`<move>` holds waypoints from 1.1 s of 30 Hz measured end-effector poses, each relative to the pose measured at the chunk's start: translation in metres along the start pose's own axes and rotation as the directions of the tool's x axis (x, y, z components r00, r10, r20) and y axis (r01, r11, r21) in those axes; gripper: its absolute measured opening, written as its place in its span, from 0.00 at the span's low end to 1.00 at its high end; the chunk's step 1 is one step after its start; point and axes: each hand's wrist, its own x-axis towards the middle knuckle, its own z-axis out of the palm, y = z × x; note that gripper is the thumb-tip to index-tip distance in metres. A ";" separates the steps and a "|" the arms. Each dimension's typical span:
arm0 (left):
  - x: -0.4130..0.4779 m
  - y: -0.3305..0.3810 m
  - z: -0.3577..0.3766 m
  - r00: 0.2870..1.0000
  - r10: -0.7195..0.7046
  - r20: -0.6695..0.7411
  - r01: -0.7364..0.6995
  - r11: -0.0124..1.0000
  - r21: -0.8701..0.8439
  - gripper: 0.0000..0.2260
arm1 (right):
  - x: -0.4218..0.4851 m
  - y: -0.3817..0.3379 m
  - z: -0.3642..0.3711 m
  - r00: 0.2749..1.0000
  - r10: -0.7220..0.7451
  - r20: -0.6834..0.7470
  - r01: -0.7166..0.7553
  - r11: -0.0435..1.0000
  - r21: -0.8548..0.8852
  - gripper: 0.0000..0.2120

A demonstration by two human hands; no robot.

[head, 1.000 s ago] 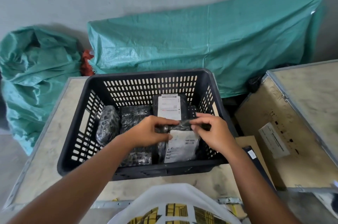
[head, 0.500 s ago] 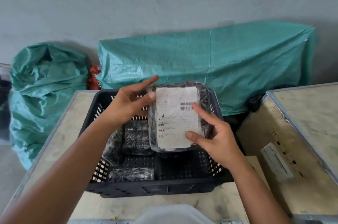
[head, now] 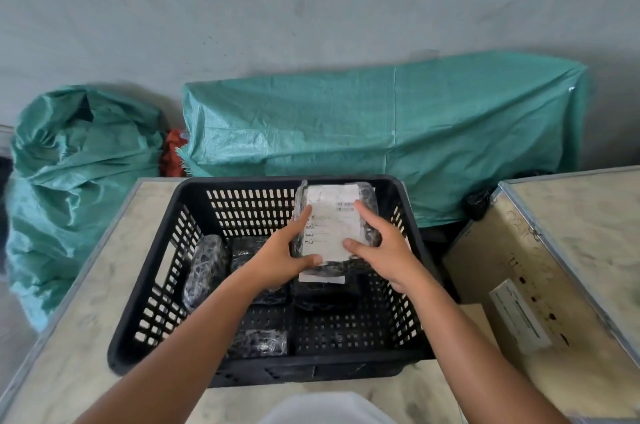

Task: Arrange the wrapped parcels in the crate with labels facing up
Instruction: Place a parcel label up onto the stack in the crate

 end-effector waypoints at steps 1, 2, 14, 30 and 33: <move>0.005 -0.007 0.001 0.999 -0.029 0.016 0.029 0.999 0.020 0.46 | 0.006 0.004 0.003 0.999 0.027 0.026 -0.027 0.999 -0.032 0.40; 0.010 -0.014 0.002 0.998 -0.054 0.027 0.053 0.998 0.044 0.46 | 0.012 0.008 0.007 0.997 0.057 0.051 -0.054 0.996 -0.065 0.41; 0.038 -0.060 0.016 0.975 -0.213 0.063 0.200 0.966 0.162 0.44 | 0.047 0.041 0.025 0.916 0.336 0.220 -0.240 0.897 -0.372 0.53; 0.037 -0.073 0.016 0.988 -0.137 0.072 0.134 0.989 0.055 0.41 | 0.044 0.052 0.025 0.930 0.310 0.197 -0.238 0.917 -0.320 0.51; 0.031 -0.070 0.014 0.985 -0.170 0.030 0.169 0.985 0.036 0.41 | 0.039 0.052 0.026 0.941 0.288 0.178 -0.224 0.925 -0.308 0.51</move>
